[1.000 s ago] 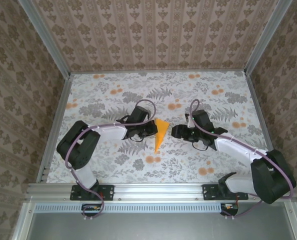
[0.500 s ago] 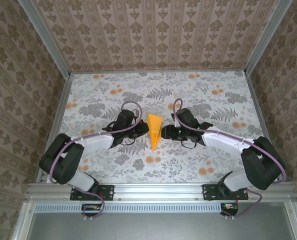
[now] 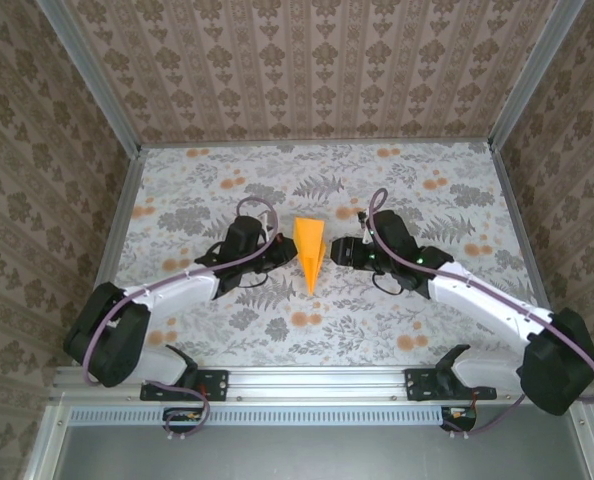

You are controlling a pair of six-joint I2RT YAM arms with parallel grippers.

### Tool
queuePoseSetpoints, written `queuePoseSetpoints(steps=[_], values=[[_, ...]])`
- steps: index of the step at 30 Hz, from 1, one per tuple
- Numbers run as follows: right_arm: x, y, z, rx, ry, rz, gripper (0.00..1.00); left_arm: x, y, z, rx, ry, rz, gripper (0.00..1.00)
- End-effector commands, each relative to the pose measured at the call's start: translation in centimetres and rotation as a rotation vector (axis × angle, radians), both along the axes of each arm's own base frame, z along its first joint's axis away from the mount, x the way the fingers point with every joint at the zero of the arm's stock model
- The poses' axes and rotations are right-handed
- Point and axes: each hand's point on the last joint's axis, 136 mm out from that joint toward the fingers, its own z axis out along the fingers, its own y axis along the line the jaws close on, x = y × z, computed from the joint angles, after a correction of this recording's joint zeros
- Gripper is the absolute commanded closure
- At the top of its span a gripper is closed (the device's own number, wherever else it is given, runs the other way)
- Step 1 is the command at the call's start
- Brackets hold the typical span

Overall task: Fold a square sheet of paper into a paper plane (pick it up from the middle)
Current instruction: Move a paper plane to the center of the table.

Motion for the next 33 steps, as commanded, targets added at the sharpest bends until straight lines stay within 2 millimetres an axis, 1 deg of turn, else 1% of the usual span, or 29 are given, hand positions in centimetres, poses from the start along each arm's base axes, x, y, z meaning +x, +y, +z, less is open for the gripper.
queuePoseSetpoints(steps=[1,2,6,11,12,13,15,19,25,28,33], values=[[-0.2,-0.3,-0.2,-0.023,0.002,-0.01,0.44,0.7,-1.9,0.4,-0.054,0.005,-0.038,1.0],[-0.2,0.0,-0.3,-0.018,0.009,0.004,0.43,0.8,-2.3,0.1,-0.061,0.015,-0.045,1.0],[-0.3,1.0,-1.9,-0.019,0.064,0.044,0.45,1.0,-4.2,-0.9,-0.111,0.048,-0.074,1.0],[-0.3,1.3,-4.7,-0.071,0.143,0.067,0.46,1.3,-5.0,-3.3,-0.159,0.109,-0.064,1.0],[-0.3,1.5,-5.1,-0.079,0.158,0.078,0.46,1.3,-4.9,-4.1,-0.159,0.125,-0.056,1.0],[-0.4,1.6,-6.2,-0.093,0.19,0.086,0.47,1.3,-4.8,-4.6,-0.159,0.135,-0.048,1.0],[-0.4,2.0,-7.1,-0.099,0.22,0.105,0.48,1.2,-4.3,-5.9,-0.148,0.157,-0.03,1.0],[-0.2,2.5,-7.9,-0.114,0.239,0.123,0.49,0.8,-3.1,-7.6,-0.113,0.188,0.002,1.0],[-0.2,3.9,-8.6,-0.17,0.253,0.199,0.53,0.5,-2.6,-8.4,-0.093,0.204,0.003,1.0],[0.0,3.9,-9.4,-0.2,0.269,0.2,0.55,0.4,-2.7,-8.7,-0.091,0.211,0.0,1.0],[0.1,3.3,-10.3,-0.254,0.284,0.176,0.55,0.3,-2.6,-8.9,-0.087,0.215,0.0,1.0]])
